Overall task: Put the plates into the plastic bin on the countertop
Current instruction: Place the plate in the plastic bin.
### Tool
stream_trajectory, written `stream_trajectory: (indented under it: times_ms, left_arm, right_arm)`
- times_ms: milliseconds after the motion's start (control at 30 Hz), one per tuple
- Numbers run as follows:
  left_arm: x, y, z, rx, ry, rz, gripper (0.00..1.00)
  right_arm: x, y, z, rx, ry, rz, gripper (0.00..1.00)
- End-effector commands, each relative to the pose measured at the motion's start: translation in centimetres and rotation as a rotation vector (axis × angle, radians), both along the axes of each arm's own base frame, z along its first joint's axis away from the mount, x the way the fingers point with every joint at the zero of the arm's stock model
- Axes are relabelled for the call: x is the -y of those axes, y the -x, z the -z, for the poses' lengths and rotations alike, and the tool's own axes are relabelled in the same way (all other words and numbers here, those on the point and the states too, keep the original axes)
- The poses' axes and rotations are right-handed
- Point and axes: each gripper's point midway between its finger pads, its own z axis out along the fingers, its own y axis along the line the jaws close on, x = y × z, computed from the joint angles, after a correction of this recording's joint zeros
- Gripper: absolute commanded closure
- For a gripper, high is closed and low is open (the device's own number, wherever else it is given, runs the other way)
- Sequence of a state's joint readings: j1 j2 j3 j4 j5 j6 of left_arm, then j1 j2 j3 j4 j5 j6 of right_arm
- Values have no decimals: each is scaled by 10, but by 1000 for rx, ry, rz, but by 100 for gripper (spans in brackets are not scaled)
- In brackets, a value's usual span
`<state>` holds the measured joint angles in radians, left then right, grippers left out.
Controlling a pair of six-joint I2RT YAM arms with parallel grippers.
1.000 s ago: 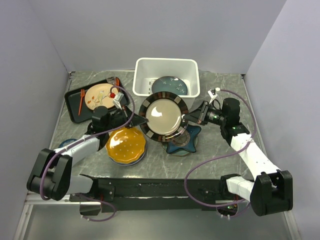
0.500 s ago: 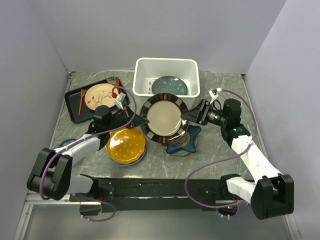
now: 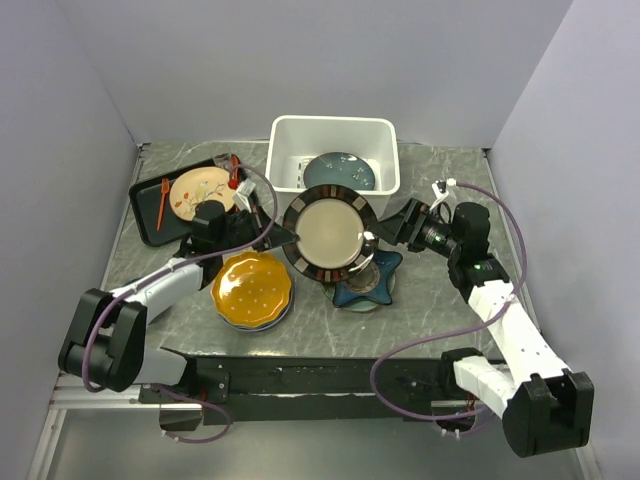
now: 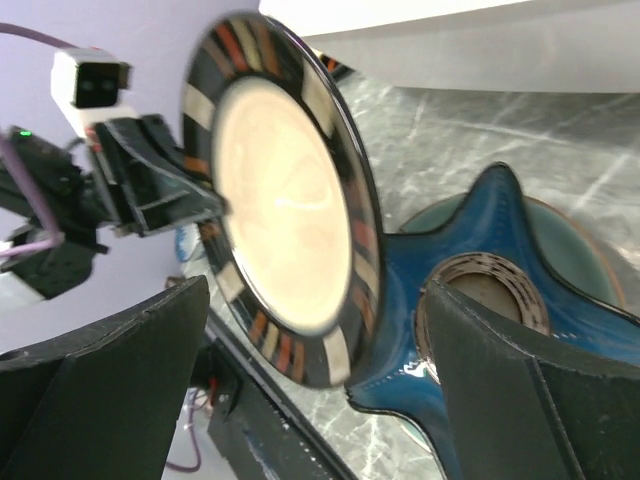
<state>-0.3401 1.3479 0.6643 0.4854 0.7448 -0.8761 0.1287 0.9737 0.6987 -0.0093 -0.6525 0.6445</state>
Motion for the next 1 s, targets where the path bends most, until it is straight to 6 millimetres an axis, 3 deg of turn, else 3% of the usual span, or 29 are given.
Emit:
stream_trajectory:
  times_ms: [0,633,800,833,867,900,967]
  left_arm:
    - [7,-16,-74,237,79,15,99]
    - [15,-63,-117,289,104,-40,99]
    - [18,-84,-126,293,89,-67,99]
    - [19,-90,-137,310,91,-77,99]
    - [21,-96,-132,292,84,-78,99]
    - [22,-101,-144,311,92,-81,99]
    - [25,-111,-136,273,69,-82,99]
  right_arm:
    - [12,0,4,26,56,53,4]
    - [23,13,12,41,89,85,0]
    - [24,15,16,36,87,89,0]
    - [24,15,18,33,85,93,0]
    - [24,16,20,27,83,95,0]
    - [25,16,21,27,82,100,0]
    - [26,18,26,19,83,107,0]
